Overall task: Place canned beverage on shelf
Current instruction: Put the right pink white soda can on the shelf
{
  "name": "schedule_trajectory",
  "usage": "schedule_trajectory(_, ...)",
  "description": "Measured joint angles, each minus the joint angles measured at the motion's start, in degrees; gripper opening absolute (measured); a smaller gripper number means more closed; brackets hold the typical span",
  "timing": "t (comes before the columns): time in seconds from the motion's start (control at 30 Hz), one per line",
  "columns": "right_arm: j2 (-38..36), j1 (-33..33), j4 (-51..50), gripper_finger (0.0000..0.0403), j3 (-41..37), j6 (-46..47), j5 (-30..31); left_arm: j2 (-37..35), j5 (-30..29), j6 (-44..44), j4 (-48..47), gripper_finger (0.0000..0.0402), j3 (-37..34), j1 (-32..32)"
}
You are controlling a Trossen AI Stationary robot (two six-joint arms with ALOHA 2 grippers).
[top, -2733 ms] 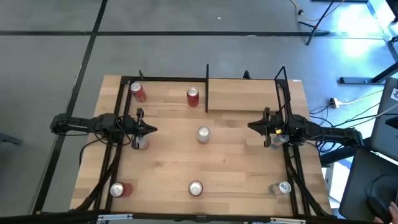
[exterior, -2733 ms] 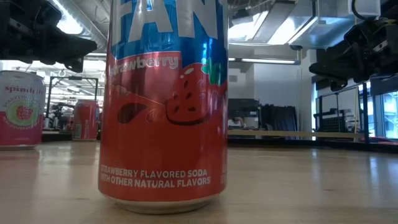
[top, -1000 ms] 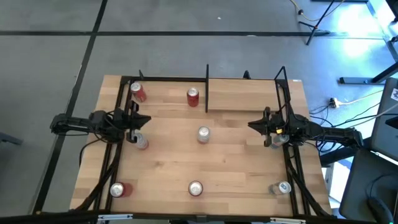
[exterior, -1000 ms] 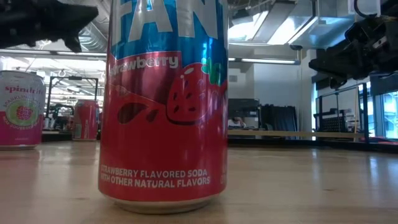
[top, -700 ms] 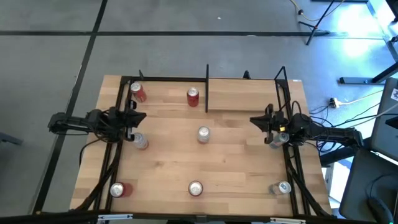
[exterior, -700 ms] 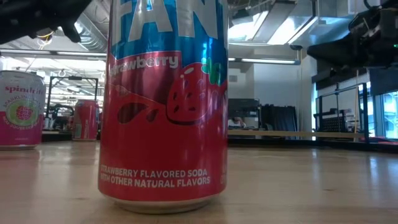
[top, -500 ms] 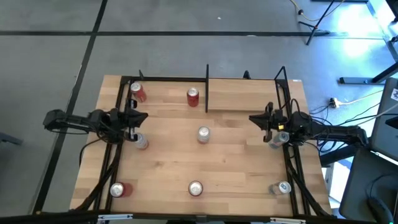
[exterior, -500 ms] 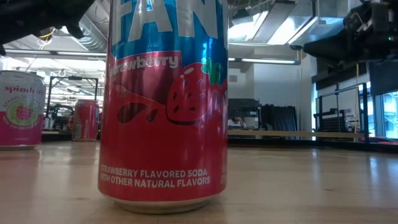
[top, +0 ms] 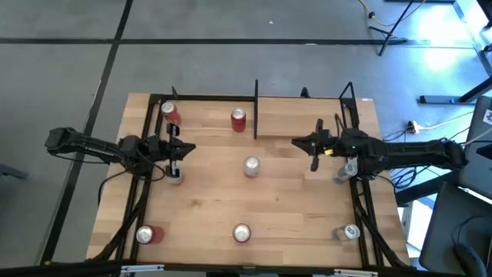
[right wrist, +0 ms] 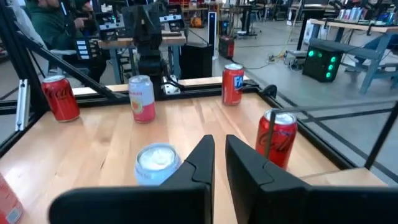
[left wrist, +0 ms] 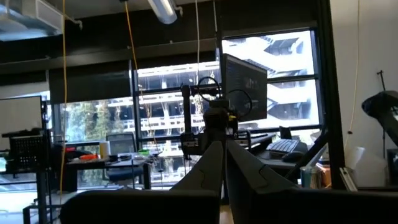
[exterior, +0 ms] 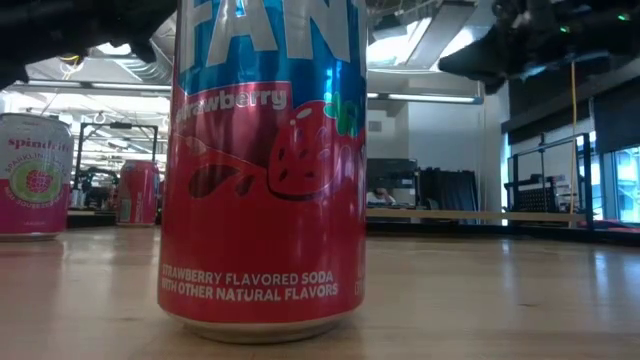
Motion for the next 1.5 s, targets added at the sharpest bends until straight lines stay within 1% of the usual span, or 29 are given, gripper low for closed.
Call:
schedule_trajectory(0.2,9.0,0.0,0.0,0.0032,4.7,0.4,-0.2,7.1,0.0,-0.1,-0.1,0.0001,3.0,0.0)
schedule_trajectory(0.3,13.5,0.0,0.0,0.0054,7.1,0.4,-0.2,9.7,0.0,-0.3,-0.1,0.0001,3.9,0.0)
schedule_trajectory(0.4,18.0,0.0,0.0,0.0104,10.2,0.5,-0.3,11.6,0.0,-1.4,-0.1,0.0001,4.7,0.0)
schedule_trajectory(0.53,23.2,0.1,-2.7,0.0196,15.1,1.7,-0.3,12.8,0.0,-4.0,-0.2,0.0001,5.8,0.0)
schedule_trajectory(0.63,27.3,0.0,-4.5,0.0255,18.4,0.5,-2.6,13.3,0.0,-4.5,-0.3,0.0001,6.1,0.0)
schedule_trajectory(0.73,30.5,0.1,-3.4,0.0301,21.1,0.2,-2.9,13.3,0.0,-4.6,-0.4,0.0001,6.1,0.0)
schedule_trajectory(0.87,32.4,0.0,-3.8,0.034,23.1,0.2,-3.2,13.3,0.0,-5.1,-0.6,0.0001,6.1,0.0)
schedule_trajectory(1.0,32.4,0.0,-3.5,0.0357,23.9,0.2,-3.2,13.3,0.0,-5.1,-0.7,0.0001,6.1,0.0)
schedule_trajectory(1.13,32.3,0.0,-3.4,0.036,24.6,0.5,-2.9,13.3,0.0,-5.1,-0.7,0.0001,6.1,0.0)
schedule_trajectory(1.23,32.3,0.0,-2.5,0.0358,24.6,0.6,-4.4,13.3,0.0,-5.1,-0.7,0.0001,6.1,0.0)
schedule_trajectory(1.33,32.3,0.0,-2.8,0.0358,24.6,3.6,-6.8,13.3,-0.1,-5.1,-0.7,0.0001,6.1,0.0)
schedule_trajectory(1.5,34.7,0.1,-3.0,0.0358,24.6,0.7,-10.0,13.3,-0.1,-5.1,-0.7,0.0001,6.1,0.0)
